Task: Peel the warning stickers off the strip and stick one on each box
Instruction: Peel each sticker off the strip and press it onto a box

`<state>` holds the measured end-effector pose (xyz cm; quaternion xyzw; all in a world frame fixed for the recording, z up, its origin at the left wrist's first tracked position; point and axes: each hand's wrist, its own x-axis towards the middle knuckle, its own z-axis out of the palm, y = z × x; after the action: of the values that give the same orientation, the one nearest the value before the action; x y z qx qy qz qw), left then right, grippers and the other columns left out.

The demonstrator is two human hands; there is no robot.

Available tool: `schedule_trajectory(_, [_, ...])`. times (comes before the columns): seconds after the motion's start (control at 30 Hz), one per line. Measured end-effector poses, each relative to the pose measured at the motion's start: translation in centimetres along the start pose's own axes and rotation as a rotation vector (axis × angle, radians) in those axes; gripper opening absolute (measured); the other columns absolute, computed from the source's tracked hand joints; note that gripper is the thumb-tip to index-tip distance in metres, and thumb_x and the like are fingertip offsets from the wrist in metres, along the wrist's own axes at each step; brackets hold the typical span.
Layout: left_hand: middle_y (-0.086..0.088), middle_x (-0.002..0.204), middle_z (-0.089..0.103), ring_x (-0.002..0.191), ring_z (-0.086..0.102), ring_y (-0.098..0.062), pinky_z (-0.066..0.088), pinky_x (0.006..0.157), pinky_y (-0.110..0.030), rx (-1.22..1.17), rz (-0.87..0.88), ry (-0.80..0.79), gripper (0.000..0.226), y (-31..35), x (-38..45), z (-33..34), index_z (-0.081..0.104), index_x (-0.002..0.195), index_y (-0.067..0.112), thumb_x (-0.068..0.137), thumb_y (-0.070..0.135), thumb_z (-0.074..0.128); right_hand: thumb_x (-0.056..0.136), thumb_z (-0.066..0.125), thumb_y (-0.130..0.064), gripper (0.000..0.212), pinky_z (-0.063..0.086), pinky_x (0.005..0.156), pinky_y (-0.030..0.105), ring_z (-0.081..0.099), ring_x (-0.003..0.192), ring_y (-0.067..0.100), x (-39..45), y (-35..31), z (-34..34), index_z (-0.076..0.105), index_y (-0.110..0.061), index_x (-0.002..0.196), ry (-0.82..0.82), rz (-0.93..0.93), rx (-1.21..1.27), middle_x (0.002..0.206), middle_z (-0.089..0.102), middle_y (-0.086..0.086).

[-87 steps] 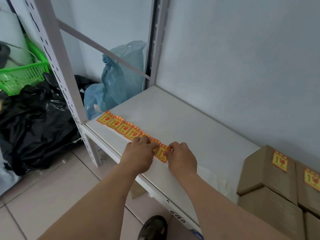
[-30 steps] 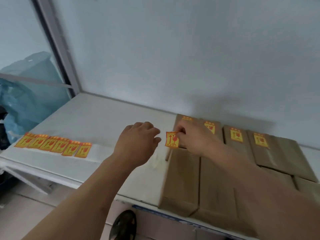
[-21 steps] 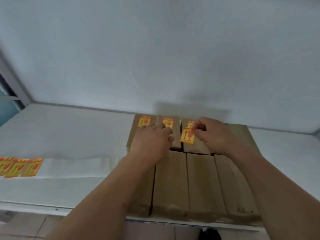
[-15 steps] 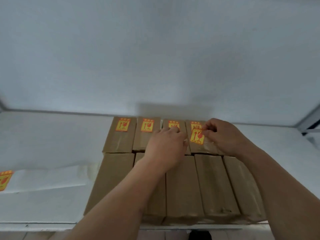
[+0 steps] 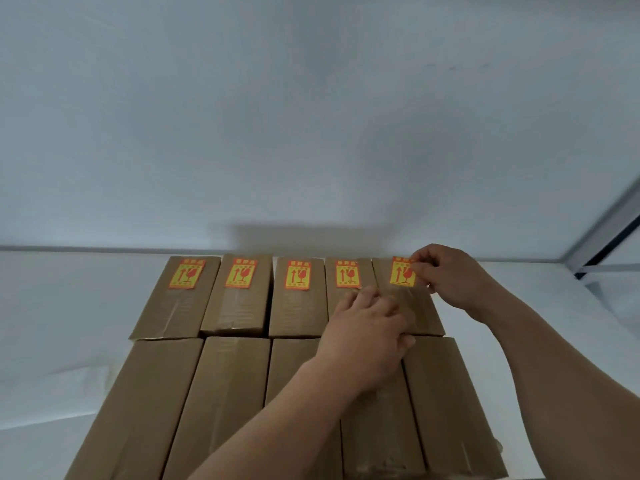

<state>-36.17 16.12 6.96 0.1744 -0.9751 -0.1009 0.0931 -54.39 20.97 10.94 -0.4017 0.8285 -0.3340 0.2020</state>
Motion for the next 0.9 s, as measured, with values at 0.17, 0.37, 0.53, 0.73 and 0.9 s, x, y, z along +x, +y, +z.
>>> schedule_trajectory(0.17, [0.008,0.146,0.041,0.14,0.018,-0.023,0.008,0.114,-0.043,0.007,-0.017,-0.036,0.043,0.2,0.1,0.2,0.05,0.134,0.033,0.1,0.048,0.029,0.094,0.056,-0.022,0.009,0.05,0.076,0.034,0.06,0.086,0.017,1.4,0.8,0.0,0.063,-0.023,0.091,-0.041,-0.005,-0.002,0.092,0.066,-0.002])
schedule_trajectory(0.37, [0.01,0.146,0.039,0.14,0.017,-0.021,0.008,0.113,-0.042,-0.001,-0.026,-0.052,0.042,0.0,0.1,0.2,0.049,0.134,0.036,0.099,0.048,0.029,0.093,0.061,-0.026,0.006,0.041,0.066,0.022,0.056,0.083,0.008,2.5,1.0,0.7,0.063,-0.021,0.097,-0.061,-0.037,-0.037,0.093,0.062,-0.007])
schedule_trajectory(0.53, [0.01,0.146,0.039,0.139,0.018,-0.021,0.009,0.113,-0.042,0.006,-0.023,-0.05,0.042,0.1,0.0,0.3,0.05,0.134,0.035,0.099,0.048,0.029,0.093,0.061,-0.026,0.007,0.039,0.064,0.022,0.055,0.081,0.006,3.0,0.9,1.3,0.063,-0.02,0.097,-0.062,-0.053,-0.042,0.091,0.062,-0.007])
schedule_trajectory(0.73, [0.011,0.147,0.037,0.138,0.018,-0.02,0.01,0.113,-0.042,0.008,-0.02,-0.049,0.042,0.0,-0.1,0.3,0.048,0.135,0.036,0.1,0.047,0.028,0.093,0.06,-0.026,0.007,0.041,0.066,0.022,0.055,0.086,0.009,3.4,1.0,1.5,0.062,-0.021,0.099,-0.06,-0.056,-0.089,0.092,0.06,-0.008])
schedule_trajectory(0.9, [0.01,0.147,0.037,0.137,0.019,-0.02,0.01,0.112,-0.041,-0.002,-0.016,-0.038,0.041,0.1,-0.3,0.3,0.048,0.135,0.036,0.1,0.046,0.029,0.091,0.062,-0.025,0.004,0.043,0.073,0.027,0.058,0.091,0.016,3.4,1.3,1.8,0.063,-0.022,0.094,-0.047,-0.051,-0.116,0.096,0.063,-0.004])
